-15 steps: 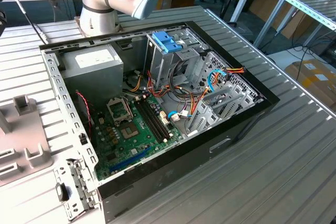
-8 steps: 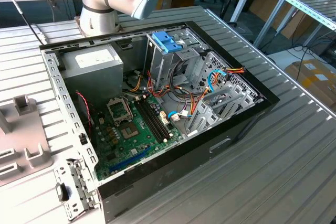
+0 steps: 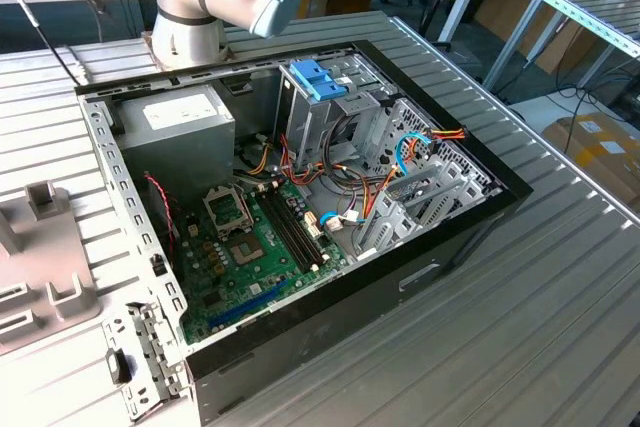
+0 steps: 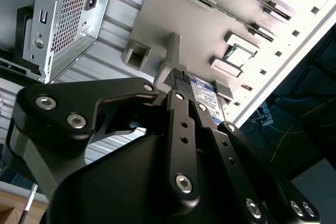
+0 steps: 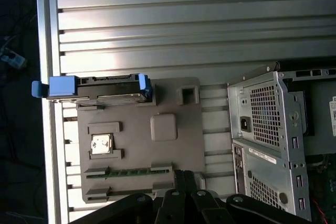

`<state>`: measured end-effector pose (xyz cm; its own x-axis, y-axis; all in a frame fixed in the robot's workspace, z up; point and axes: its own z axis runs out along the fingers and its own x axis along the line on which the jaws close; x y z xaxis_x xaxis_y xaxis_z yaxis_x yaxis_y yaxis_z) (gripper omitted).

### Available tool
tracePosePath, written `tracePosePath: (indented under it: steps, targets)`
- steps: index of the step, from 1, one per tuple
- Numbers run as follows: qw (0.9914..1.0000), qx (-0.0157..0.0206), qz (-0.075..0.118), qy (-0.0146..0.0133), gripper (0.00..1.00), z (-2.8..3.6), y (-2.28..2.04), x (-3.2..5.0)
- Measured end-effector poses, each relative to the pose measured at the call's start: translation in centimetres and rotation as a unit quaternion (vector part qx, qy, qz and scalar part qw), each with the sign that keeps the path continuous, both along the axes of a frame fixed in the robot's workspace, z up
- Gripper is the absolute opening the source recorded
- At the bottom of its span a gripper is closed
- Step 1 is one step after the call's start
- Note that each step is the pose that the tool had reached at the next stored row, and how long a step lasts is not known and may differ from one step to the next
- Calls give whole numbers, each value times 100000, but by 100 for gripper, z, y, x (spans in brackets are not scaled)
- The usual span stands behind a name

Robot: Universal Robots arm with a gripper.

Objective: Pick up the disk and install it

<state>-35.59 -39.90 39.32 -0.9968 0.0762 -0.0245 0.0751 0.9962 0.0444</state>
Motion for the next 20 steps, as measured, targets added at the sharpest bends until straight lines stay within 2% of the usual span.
tracePosePath:
  steps: [5, 20]
  targets:
    - [100000, 0, -2, 2, 11, 0, 0, -92]
    - [100000, 1, -3, 1, 11, 0, 0, -299]
